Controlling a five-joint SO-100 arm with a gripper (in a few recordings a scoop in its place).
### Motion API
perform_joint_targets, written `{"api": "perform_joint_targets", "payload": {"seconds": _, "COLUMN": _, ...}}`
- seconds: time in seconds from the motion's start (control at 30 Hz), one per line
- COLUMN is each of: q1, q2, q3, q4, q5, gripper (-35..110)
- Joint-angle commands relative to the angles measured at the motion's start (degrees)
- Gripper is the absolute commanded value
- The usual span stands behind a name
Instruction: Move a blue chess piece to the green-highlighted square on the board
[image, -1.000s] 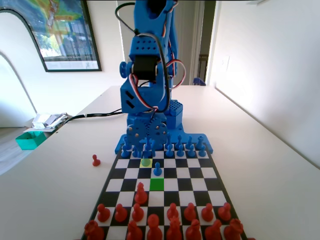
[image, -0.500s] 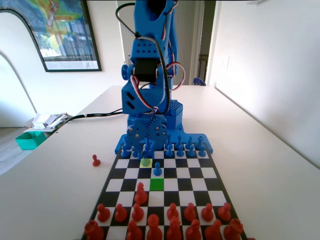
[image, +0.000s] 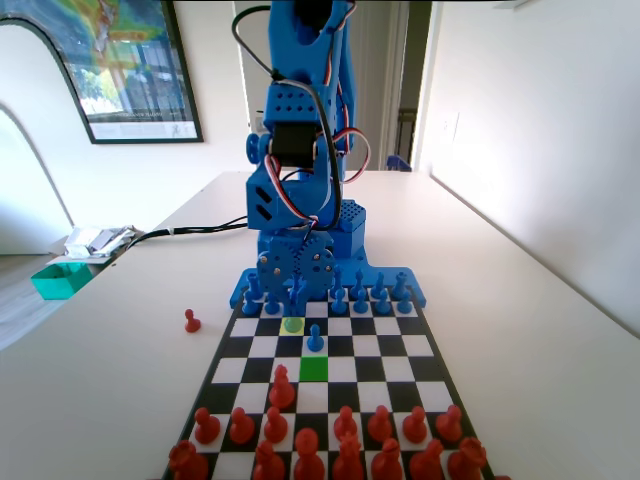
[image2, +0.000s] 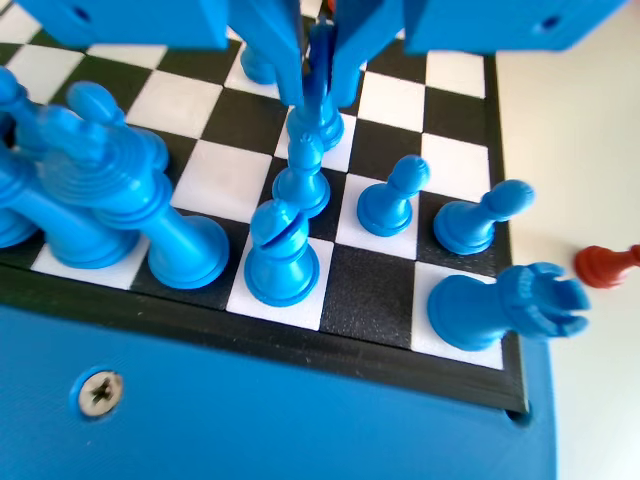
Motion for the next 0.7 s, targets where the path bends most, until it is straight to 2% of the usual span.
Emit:
{"api": "perform_joint_targets", "payload": {"seconds": 0.0, "q1": 0.3, "q2": 2.0, "q3": 0.3, "q4": -0.6, "q5": -1.0, "gripper": 2}}
{"api": "perform_joint_targets", "payload": {"seconds": 0.2, "q1": 0.4, "q2": 2.0, "q3": -1.4, "q4": 1.1, "q5": -0.1, "gripper": 1}}
{"api": "perform_joint_targets", "payload": {"seconds": 0.67, "q1": -1.4, "q2": 1.4, "q3": -21.5, "q4": 23.6, "q5": 7.5, "gripper": 1}}
